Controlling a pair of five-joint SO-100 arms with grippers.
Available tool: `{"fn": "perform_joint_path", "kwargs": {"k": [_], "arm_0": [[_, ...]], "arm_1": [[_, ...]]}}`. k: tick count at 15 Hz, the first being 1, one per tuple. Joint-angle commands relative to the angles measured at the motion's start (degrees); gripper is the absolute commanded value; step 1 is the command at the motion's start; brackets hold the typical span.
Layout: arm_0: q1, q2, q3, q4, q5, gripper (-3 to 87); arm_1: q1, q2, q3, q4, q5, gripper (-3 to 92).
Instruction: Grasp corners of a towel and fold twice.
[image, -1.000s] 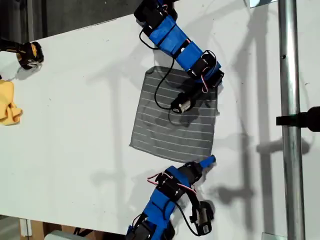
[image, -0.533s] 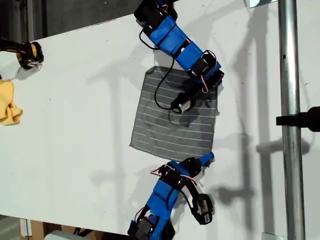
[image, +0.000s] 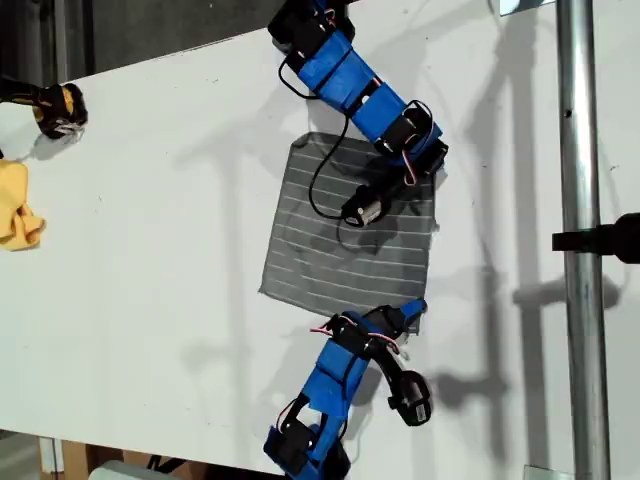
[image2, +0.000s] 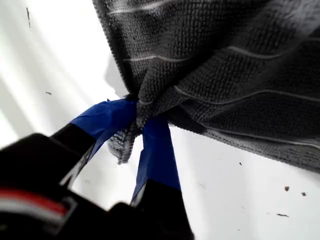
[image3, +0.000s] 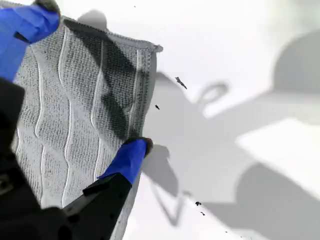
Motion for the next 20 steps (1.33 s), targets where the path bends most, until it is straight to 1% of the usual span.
{"fn": "perform_joint_path", "kwargs": {"k": [1,3,6,7,10,14,17,20], "arm_0": [[-1.1,-0.1,-2.5,-0.8,-1.0,43.3],[-1.2,-2.0,-2.5,-2.1,-1.5,41.4],[-1.4,-4.5,-2.6,-3.3,-3.0,35.2],[-1.3,-4.9,-2.6,-3.3,-3.6,31.9],[-1.1,-5.0,-2.6,-3.0,-4.6,16.9],[-0.8,-5.0,-3.2,-1.1,-4.8,6.8],[0.1,-5.4,-3.3,-1.5,-4.2,-2.1],[1.4,-3.3,-5.9,1.3,-4.3,-2.3]], "arm_1": [[1.5,-0.6,-0.9,-1.2,-0.7,-0.1],[1.5,-0.6,-0.9,-1.2,-0.8,-0.1],[1.5,-0.6,-0.9,-1.2,-0.9,-0.1],[1.5,-0.6,-0.9,-1.2,-1.0,-0.1],[1.6,-0.8,-0.9,-1.4,-1.1,-0.1],[1.7,-1.1,-1.0,-1.8,-1.1,-0.1],[1.8,-1.1,-1.1,-1.7,-1.2,-0.1],[1.4,1.5,-4.3,1.8,-2.3,-0.1]]}}
